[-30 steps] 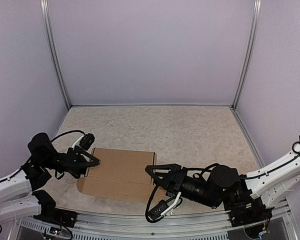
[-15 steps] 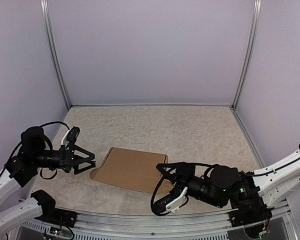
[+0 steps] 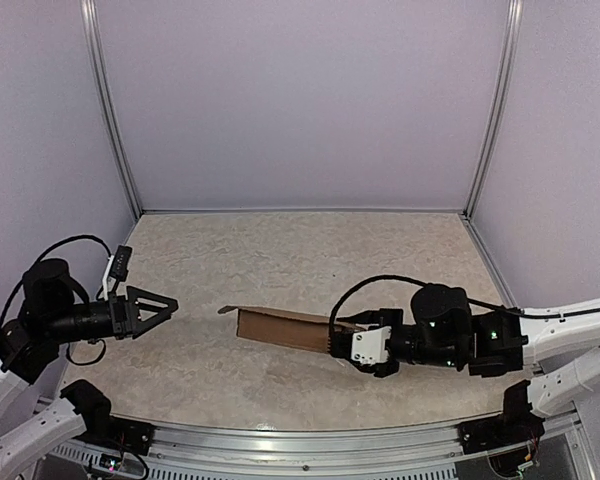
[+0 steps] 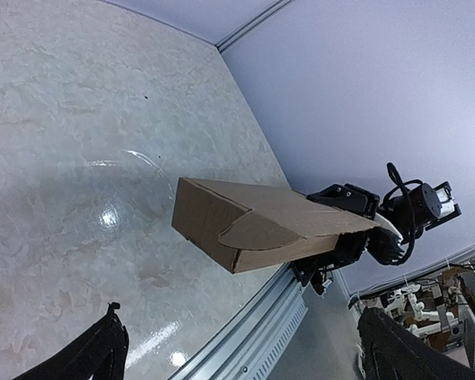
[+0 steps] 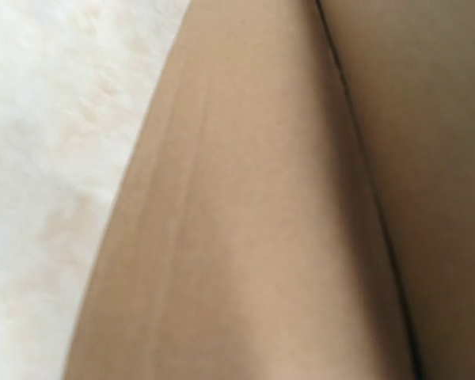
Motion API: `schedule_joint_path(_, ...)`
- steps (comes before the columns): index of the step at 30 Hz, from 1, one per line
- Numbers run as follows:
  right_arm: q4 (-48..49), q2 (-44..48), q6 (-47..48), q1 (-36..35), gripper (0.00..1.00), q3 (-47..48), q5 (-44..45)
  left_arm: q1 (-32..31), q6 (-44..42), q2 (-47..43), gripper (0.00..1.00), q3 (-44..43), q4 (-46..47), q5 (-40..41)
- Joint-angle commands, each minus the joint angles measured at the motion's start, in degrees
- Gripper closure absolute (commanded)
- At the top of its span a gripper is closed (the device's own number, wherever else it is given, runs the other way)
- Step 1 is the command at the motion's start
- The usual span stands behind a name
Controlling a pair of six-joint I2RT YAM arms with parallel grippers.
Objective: Fold the paper box
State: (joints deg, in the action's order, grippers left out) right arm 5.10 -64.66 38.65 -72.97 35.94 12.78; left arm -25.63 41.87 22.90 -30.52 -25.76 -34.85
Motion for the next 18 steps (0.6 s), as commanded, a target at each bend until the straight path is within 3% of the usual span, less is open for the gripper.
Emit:
schedule_joint_path(1, -3.66, -1.26, -15.77, 6.11, 0.76, 0.88, -22.01, -2.44, -3.95, -0.35, 0.01, -2.16, -1.35, 6.60)
schedule_joint_path(10, 1.46, -9.83, -25.94, 15.01, 0.76, -0.10, -43.70, -13.92, -10.72, 6.89, 0.07, -7.13, -5.17, 20.01)
schedule_joint_path(18, 3.89, -15.72, -28.21, 17.39, 0.75, -0.16, -49.41, -25.59, -14.07, 17.36, 0.16, -11.22, -7.12, 31.31)
